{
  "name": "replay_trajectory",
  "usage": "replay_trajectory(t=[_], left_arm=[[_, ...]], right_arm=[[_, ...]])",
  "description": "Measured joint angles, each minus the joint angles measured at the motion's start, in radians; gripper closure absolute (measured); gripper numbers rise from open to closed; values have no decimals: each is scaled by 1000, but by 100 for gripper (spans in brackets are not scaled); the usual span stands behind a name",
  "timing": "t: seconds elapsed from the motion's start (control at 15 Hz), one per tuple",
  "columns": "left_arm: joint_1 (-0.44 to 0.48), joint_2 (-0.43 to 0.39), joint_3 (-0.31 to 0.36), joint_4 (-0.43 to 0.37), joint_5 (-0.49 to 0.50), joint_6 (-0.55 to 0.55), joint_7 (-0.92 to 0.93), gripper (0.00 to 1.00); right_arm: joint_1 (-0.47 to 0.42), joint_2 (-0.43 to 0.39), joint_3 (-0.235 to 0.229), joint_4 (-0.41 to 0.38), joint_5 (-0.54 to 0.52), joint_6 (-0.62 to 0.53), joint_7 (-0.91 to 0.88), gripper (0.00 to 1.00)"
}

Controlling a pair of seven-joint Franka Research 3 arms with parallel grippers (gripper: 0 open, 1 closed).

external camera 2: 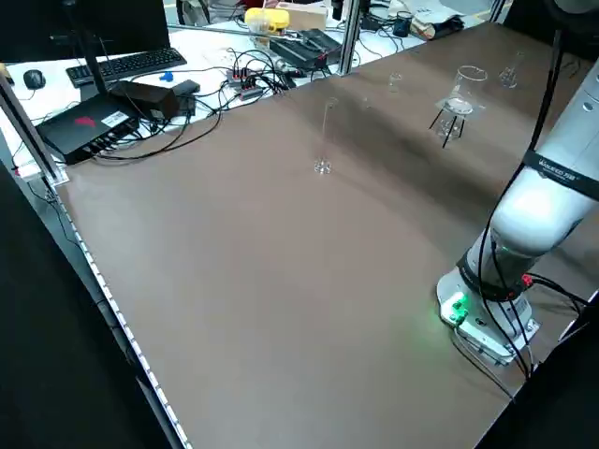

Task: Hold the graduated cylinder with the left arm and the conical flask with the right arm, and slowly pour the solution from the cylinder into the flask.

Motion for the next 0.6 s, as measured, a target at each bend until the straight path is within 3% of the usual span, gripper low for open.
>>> replay_trajectory(t=[0.6], left_arm=[[0,-7,-3,4,0,0,0,0]], right_arm=[[-1,-3,-6,-1,-3,-32,3,0]])
